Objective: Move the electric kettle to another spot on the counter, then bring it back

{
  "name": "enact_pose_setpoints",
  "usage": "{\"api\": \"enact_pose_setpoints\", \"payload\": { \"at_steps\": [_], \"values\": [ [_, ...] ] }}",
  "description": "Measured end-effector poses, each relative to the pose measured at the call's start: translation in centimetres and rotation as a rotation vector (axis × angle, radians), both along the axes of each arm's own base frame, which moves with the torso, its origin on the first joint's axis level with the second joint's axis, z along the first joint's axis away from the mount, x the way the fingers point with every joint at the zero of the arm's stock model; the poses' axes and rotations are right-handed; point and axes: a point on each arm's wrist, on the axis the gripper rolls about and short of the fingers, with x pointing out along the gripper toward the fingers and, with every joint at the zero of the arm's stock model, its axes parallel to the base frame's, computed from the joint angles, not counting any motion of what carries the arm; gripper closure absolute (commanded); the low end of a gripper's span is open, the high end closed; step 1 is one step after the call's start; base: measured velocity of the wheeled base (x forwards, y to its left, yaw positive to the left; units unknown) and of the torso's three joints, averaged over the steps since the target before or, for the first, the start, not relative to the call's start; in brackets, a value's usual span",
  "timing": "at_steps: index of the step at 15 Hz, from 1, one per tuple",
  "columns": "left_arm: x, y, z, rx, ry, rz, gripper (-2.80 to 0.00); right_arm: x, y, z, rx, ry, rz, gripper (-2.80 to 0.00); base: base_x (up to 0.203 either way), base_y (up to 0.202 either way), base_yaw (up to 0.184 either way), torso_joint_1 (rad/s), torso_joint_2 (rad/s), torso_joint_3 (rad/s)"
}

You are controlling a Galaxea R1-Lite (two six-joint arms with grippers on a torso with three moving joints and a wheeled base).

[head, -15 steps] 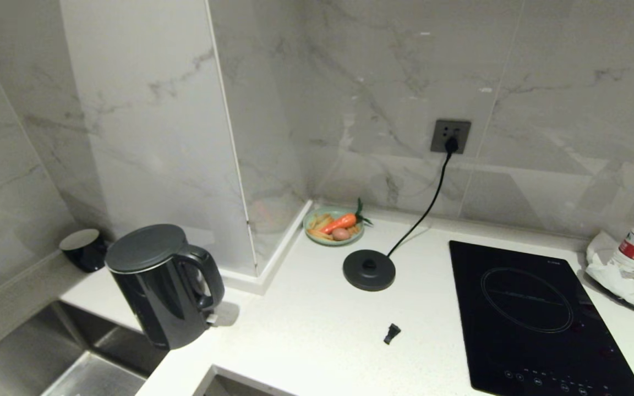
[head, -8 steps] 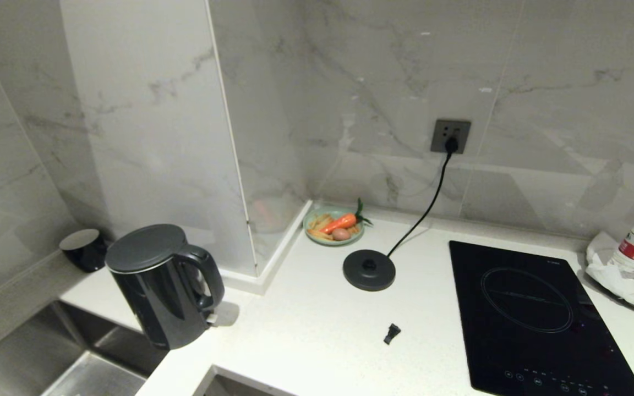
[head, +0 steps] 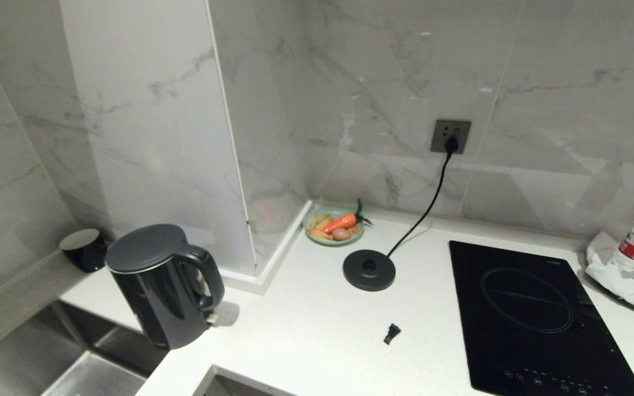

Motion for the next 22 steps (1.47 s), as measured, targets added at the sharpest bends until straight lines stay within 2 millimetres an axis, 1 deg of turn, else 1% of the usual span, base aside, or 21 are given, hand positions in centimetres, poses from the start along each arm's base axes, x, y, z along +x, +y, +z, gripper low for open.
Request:
{"api": "enact_pose_setpoints", "payload": {
  "at_steps": [17, 19, 22],
  "values": [
    [0.00, 0.00, 0.01, 0.000, -0.001, 0.000, 0.00, 0.00, 0.00, 0.00, 0.000, 0.000, 0.000, 0.00, 0.000, 0.000, 0.000, 0.000, 0.00, 0.000],
    [0.00, 0.00, 0.03, 0.001, -0.001, 0.000, 0.00, 0.00, 0.00, 0.00, 0.000, 0.000, 0.000, 0.00, 0.005, 0.006, -0.067, 0.004, 0.00, 0.001],
    [0.00, 0.00, 0.02, 0.001, -0.001, 0.001, 0.00, 0.00, 0.00, 0.00, 0.000, 0.000, 0.000, 0.00, 0.000, 0.009, -0.182, 0.005, 0.00, 0.000]
  ]
}}
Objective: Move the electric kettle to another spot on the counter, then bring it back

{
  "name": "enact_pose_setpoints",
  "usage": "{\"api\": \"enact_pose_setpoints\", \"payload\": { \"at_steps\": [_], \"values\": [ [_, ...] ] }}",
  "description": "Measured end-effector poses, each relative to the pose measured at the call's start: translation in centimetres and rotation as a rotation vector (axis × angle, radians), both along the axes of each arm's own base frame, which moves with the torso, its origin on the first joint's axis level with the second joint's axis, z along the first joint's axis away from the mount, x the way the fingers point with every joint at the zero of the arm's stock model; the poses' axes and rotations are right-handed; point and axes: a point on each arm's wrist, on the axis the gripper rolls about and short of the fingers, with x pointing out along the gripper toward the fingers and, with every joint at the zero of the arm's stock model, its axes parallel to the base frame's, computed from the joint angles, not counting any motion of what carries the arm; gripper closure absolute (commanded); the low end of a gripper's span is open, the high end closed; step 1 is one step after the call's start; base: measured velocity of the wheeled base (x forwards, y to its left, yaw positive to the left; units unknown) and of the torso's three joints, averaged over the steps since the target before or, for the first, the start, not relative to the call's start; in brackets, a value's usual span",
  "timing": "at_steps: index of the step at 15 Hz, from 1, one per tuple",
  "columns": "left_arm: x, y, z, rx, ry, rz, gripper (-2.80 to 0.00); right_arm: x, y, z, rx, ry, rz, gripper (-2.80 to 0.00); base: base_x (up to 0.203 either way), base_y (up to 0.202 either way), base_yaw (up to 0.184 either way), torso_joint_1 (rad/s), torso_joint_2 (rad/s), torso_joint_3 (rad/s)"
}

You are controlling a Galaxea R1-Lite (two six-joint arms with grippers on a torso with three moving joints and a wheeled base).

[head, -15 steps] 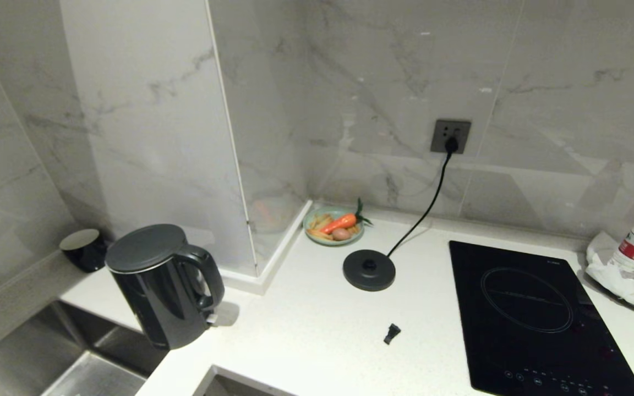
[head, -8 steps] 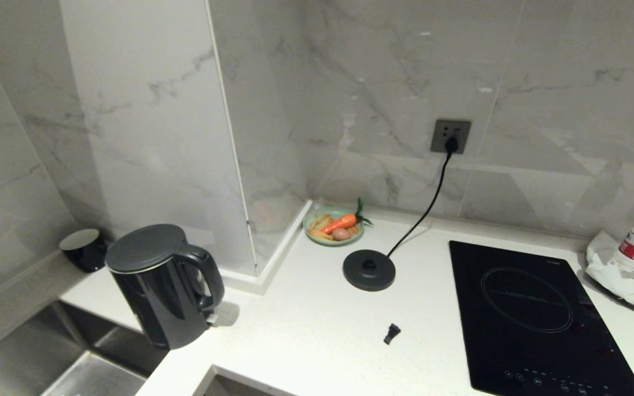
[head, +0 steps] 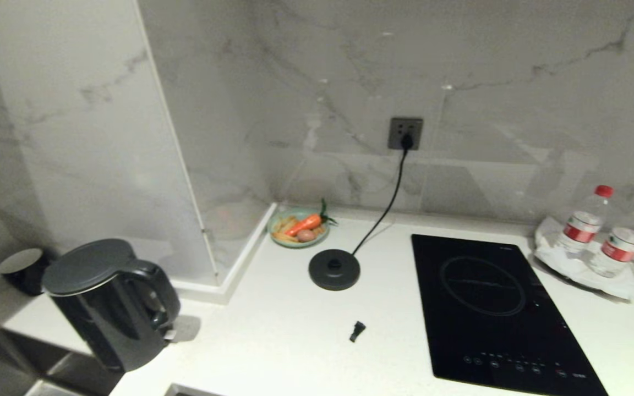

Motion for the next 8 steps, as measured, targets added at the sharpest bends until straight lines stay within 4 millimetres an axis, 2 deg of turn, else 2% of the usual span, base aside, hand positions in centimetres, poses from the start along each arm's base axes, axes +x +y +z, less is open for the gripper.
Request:
{"api": "enact_pose_setpoints", "payload": {
  "at_steps": [2, 4, 8],
  "values": [
    [0.00, 0.00, -0.02, -0.001, 0.001, -0.001, 0.00, 0.00, 0.00, 0.00, 0.000, 0.000, 0.000, 0.00, 0.002, 0.010, -0.212, 0.003, 0.00, 0.001],
    [0.00, 0.00, -0.02, -0.001, 0.001, -0.001, 0.00, 0.00, 0.00, 0.00, 0.000, 0.000, 0.000, 0.00, 0.013, -0.003, -0.128, 0.004, -0.01, 0.002],
    [0.01, 0.00, -0.02, 0.000, 0.001, 0.000, 0.00, 0.00, 0.00, 0.00, 0.001, 0.000, 0.000, 0.00, 0.000, 0.000, 0.000, 0.000, 0.00, 0.000]
  ]
}}
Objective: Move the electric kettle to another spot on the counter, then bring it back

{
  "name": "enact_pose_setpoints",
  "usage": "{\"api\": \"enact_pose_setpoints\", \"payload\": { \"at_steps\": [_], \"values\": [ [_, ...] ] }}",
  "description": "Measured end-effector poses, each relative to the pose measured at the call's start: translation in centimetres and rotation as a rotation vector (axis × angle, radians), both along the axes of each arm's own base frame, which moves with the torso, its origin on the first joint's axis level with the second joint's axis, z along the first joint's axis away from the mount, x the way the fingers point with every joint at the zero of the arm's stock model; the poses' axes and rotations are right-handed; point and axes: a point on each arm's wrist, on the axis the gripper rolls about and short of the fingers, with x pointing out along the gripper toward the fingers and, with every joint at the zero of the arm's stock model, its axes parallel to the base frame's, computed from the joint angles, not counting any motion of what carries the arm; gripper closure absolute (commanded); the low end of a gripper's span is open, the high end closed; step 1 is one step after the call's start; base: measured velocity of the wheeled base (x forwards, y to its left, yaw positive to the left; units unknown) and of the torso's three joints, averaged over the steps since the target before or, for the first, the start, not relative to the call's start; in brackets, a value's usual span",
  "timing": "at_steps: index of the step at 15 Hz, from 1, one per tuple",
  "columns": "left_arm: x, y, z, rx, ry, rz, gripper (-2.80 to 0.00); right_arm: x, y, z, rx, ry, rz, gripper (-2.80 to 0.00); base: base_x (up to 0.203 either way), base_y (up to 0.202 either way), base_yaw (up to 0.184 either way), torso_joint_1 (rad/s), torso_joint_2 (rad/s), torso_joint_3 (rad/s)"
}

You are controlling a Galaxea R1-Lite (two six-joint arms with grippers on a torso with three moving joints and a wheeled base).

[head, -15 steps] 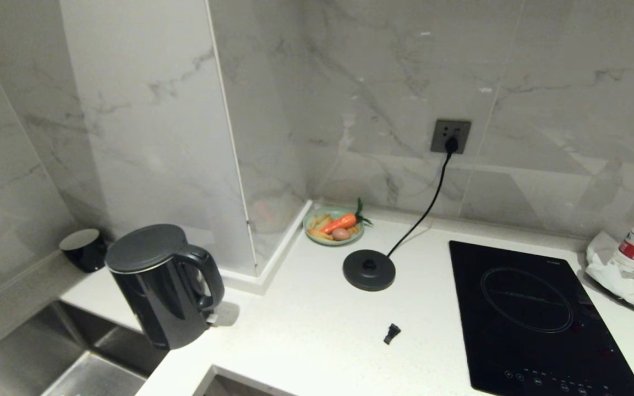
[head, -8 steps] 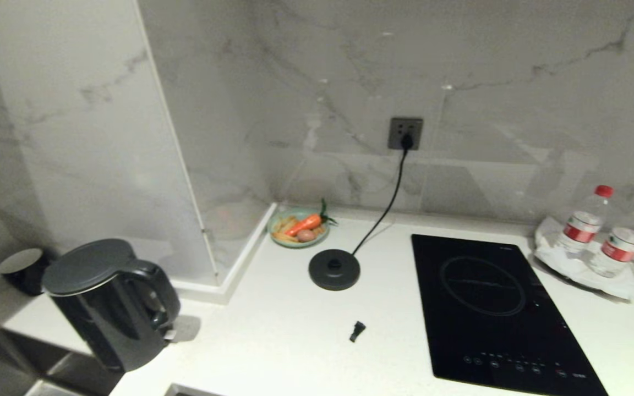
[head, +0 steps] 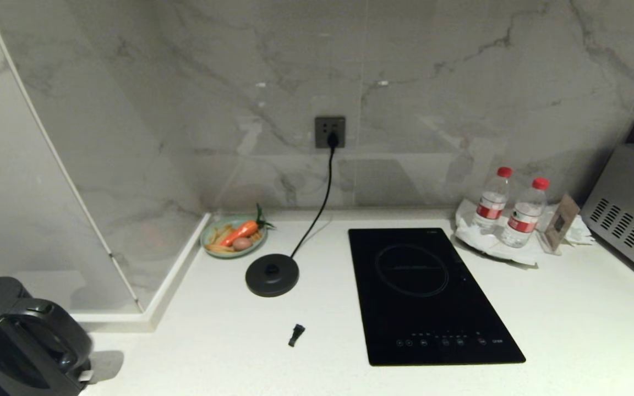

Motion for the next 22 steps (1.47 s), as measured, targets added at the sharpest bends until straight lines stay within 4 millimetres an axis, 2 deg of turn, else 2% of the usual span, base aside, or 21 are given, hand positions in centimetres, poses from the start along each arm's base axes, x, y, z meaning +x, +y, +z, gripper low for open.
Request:
{"api": "enact_pose_setpoints", "payload": {
  "at_steps": [17, 22],
  "values": [
    [0.00, 0.00, 0.01, -0.003, 0.000, 0.000, 0.00, 0.00, 0.00, 0.00, 0.000, 0.000, 0.000, 0.00, 0.000, 0.000, 0.000, 0.000, 0.00, 0.000],
    [0.00, -0.01, 0.01, -0.003, 0.000, 0.001, 0.00, 0.00, 0.00, 0.00, 0.000, 0.000, 0.000, 0.00, 0.001, -0.144, 0.002, 0.002, 0.00, 0.001]
  ]
}}
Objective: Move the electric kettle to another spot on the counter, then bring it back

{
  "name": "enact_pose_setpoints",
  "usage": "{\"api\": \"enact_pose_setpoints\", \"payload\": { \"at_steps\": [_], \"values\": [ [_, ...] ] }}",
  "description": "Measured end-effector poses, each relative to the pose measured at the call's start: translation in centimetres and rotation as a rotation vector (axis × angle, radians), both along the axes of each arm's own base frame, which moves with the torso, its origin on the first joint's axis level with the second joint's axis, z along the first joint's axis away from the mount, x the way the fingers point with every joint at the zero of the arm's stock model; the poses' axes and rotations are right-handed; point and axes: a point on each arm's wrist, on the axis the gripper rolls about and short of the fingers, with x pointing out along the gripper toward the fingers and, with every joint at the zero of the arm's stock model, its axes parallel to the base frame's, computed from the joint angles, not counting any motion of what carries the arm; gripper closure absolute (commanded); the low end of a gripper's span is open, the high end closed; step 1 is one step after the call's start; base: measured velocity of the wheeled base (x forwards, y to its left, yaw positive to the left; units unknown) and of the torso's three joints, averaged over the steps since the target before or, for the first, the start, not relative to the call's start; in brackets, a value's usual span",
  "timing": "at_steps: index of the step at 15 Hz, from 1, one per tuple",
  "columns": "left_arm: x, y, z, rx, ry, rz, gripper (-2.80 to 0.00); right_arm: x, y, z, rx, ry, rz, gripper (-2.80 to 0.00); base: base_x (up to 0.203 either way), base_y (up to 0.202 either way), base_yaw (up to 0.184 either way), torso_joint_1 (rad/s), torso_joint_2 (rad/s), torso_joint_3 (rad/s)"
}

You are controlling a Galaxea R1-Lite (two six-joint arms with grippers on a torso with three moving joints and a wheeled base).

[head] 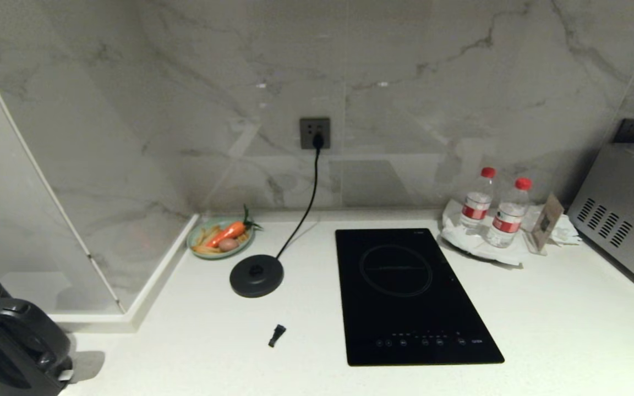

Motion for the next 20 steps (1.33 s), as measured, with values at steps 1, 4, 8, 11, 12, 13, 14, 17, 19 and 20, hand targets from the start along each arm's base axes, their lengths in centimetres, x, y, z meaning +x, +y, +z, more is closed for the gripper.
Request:
{"api": "enact_pose_setpoints", "payload": {
  "at_steps": [1, 4, 8, 11, 12, 13, 14, 17, 19, 20],
  "values": [
    [0.00, 0.00, 0.00, 0.000, 0.000, -0.001, 0.00, 0.00, 0.00, 0.00, 0.000, 0.000, 0.000, 0.00, 0.000, -0.115, 0.006, 0.002, 0.01, -0.001],
    [0.00, 0.01, 0.00, -0.002, 0.000, -0.001, 0.00, 0.00, 0.00, 0.00, 0.000, 0.000, -0.001, 0.00, 0.000, -0.017, 0.000, 0.001, 0.00, 0.001],
    [0.00, 0.00, 0.00, -0.002, 0.000, -0.002, 0.00, 0.00, 0.00, 0.00, 0.000, 0.000, 0.000, 0.00, 0.000, 0.000, 0.000, 0.000, 0.00, 0.000],
    [0.00, 0.00, 0.00, -0.006, 0.000, -0.001, 0.00, 0.00, 0.00, 0.00, 0.000, 0.000, 0.000, 0.00, 0.000, 0.000, 0.000, 0.000, 0.00, 0.000],
    [0.00, 0.00, 0.00, -0.006, 0.000, -0.001, 0.00, 0.00, 0.00, 0.00, 0.000, 0.000, 0.000, 0.00, 0.000, 0.000, 0.000, 0.000, 0.00, 0.000],
    [0.00, 0.00, 0.00, -0.007, 0.000, -0.002, 0.00, 0.00, 0.00, 0.00, 0.000, 0.000, 0.000, 0.00, 0.000, 0.000, 0.000, 0.000, 0.00, 0.000],
    [0.00, 0.00, 0.00, -0.007, 0.000, -0.002, 0.00, 0.00, 0.00, 0.00, 0.000, 0.000, 0.000, 0.00, 0.000, 0.000, 0.000, 0.000, 0.00, 0.000],
    [0.00, 0.01, 0.00, -0.007, 0.000, -0.001, 0.00, 0.00, 0.00, 0.00, 0.000, 0.000, -0.001, 0.00, 0.000, 0.000, 0.000, 0.000, 0.00, 0.000],
    [0.00, 0.01, 0.00, -0.007, 0.000, -0.001, 0.00, 0.00, 0.00, 0.00, 0.000, 0.000, 0.000, 0.00, 0.000, 0.000, 0.000, 0.000, 0.00, 0.000],
    [0.00, 0.00, 0.00, -0.007, 0.000, -0.002, 0.00, 0.00, 0.00, 0.00, 0.000, 0.000, 0.000, 0.00, 0.000, 0.000, 0.000, 0.000, 0.00, 0.000]
  ]
}}
